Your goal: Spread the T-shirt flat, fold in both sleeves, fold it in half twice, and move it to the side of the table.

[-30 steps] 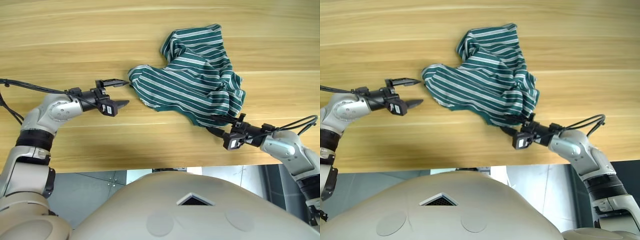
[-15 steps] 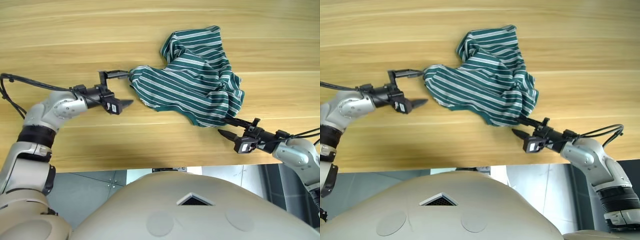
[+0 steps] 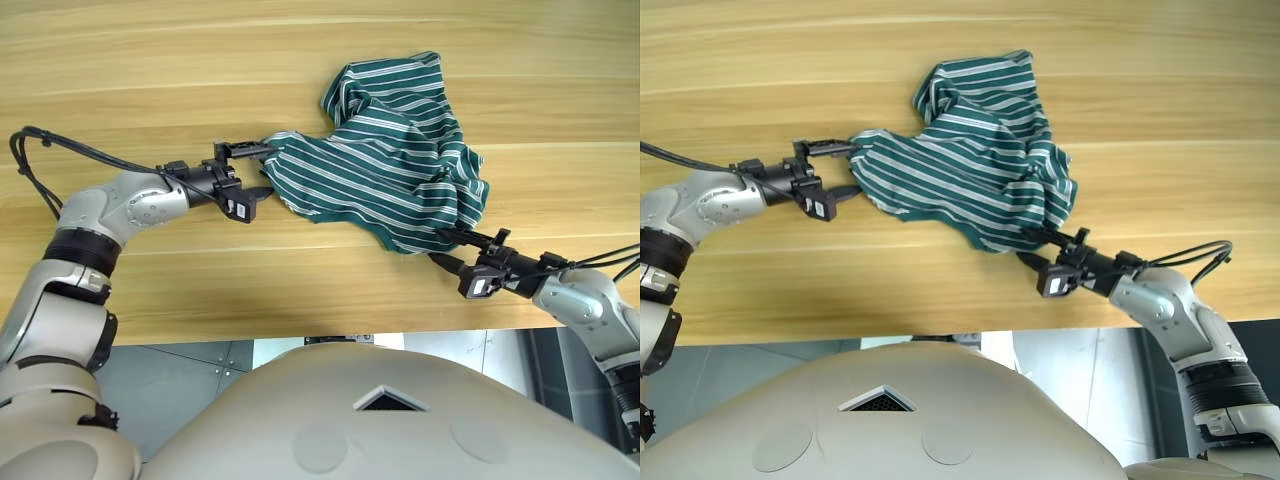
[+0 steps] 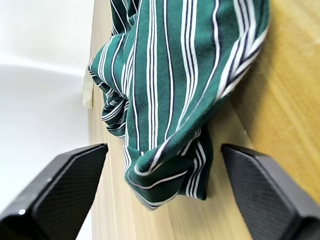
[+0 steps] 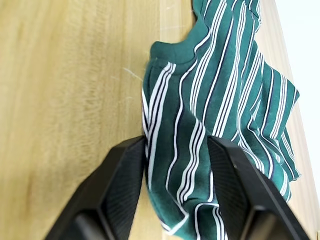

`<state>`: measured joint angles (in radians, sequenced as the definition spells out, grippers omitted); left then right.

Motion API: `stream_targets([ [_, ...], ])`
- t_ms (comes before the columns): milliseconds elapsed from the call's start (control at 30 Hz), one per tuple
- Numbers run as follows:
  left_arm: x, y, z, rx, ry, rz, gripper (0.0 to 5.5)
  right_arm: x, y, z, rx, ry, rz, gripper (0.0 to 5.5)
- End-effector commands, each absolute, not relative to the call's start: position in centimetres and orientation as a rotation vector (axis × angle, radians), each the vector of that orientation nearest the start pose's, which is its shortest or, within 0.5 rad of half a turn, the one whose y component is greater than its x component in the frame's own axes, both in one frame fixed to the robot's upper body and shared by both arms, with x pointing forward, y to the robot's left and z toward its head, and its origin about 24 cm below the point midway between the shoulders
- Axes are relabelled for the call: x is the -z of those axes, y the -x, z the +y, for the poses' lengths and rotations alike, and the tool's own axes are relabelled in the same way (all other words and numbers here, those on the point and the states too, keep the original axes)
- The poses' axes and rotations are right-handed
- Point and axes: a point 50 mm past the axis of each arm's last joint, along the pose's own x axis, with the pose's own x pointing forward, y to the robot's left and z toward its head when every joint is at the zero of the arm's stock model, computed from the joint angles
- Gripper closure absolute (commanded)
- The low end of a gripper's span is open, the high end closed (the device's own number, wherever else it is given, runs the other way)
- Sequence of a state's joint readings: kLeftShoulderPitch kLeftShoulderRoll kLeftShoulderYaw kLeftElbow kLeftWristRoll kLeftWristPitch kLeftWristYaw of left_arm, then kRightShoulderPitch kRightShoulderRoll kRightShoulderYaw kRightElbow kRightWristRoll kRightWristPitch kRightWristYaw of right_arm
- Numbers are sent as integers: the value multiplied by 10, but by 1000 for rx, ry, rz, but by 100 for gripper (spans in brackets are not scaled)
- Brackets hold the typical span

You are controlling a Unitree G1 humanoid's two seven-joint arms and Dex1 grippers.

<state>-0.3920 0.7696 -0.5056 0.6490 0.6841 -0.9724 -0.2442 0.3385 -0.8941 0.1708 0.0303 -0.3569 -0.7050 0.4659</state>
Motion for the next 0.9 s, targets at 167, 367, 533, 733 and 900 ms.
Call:
stream_targets([
  [167,18,-223,212,1432,-1391,-44,268,-10,-139,-238,-1146,1106,170,399],
  [367,20,-222,211,1449,-1384,-32,377,-9,-139,-239,-1141,1107,175,511],
  [533,20,-222,212,1448,-1379,-31,461,-9,-139,-239,-1138,1106,174,550],
  [733,19,-224,213,1430,-1385,-33,528,-13,-156,-249,-1012,1141,171,550],
  [900,11,-233,216,1380,-1386,-43,550,-24,-175,-252,-903,1158,120,550],
])
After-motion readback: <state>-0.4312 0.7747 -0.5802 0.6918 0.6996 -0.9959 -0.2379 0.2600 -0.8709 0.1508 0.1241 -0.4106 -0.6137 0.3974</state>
